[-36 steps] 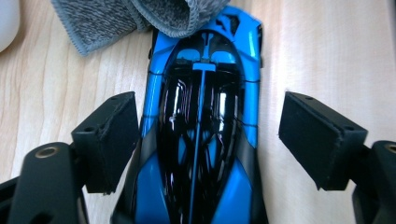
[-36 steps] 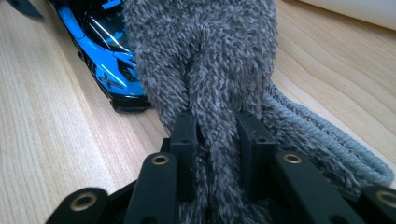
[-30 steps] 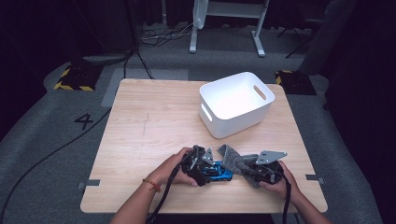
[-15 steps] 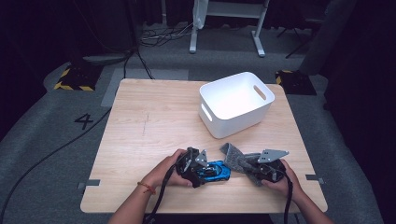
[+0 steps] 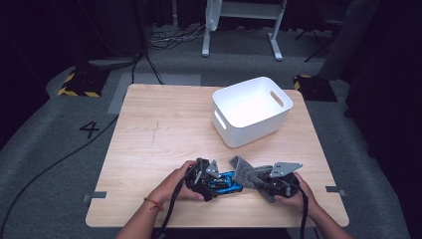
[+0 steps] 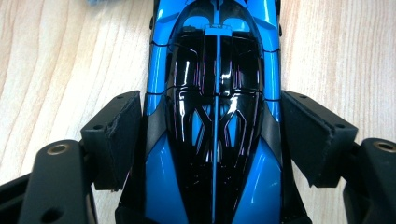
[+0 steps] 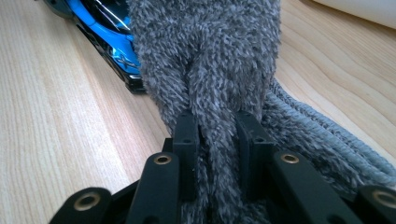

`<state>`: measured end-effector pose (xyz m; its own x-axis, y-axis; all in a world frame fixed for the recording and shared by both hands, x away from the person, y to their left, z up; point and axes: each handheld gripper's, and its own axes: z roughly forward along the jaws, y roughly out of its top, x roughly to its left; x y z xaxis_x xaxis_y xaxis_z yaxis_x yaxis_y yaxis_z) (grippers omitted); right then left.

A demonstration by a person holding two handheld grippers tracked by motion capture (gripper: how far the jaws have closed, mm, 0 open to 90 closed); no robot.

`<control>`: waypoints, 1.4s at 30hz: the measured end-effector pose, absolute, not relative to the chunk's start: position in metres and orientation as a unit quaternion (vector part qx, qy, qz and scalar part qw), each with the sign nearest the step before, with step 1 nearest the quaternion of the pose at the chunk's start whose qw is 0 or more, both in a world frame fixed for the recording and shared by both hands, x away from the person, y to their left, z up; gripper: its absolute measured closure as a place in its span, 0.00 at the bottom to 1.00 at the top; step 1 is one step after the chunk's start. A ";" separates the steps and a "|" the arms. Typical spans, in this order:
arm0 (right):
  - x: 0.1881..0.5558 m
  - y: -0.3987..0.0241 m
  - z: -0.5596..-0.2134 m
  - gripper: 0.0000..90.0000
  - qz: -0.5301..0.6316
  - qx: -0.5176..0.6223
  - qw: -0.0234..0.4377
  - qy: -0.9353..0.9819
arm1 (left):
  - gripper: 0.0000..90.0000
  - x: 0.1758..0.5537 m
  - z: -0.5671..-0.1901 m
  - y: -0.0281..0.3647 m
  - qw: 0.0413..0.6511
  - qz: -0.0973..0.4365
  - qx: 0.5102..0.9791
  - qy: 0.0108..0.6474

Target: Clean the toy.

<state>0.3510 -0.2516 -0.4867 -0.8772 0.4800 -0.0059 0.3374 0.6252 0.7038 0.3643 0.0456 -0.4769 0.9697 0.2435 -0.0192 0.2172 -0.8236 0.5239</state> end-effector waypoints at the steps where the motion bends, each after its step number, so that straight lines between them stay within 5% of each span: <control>1: 0.351 -0.252 -0.487 0.81 0.368 0.228 0.095 0.896 | 0.25 0.365 -0.476 0.043 0.267 0.027 0.956 0.120; 23: 0.351 -0.253 -0.488 0.82 0.374 0.231 0.091 0.893 | 0.21 0.380 -0.478 -0.031 0.220 0.014 0.969 0.115; 30: 0.351 -0.257 -0.485 0.81 0.378 0.231 0.090 0.892 | 0.27 0.379 -0.475 -0.031 0.207 0.022 0.972 0.111; 42: 0.356 -0.273 -0.477 0.81 0.394 0.257 0.100 0.877 | 0.27 0.371 -0.460 0.006 0.309 0.056 0.938 0.144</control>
<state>0.3559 -0.2729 -0.4767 -0.8481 0.5292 0.0262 0.3710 0.5577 0.7425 0.3715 0.0064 -0.4601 0.9521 0.3054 0.0158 0.2360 -0.7668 0.5968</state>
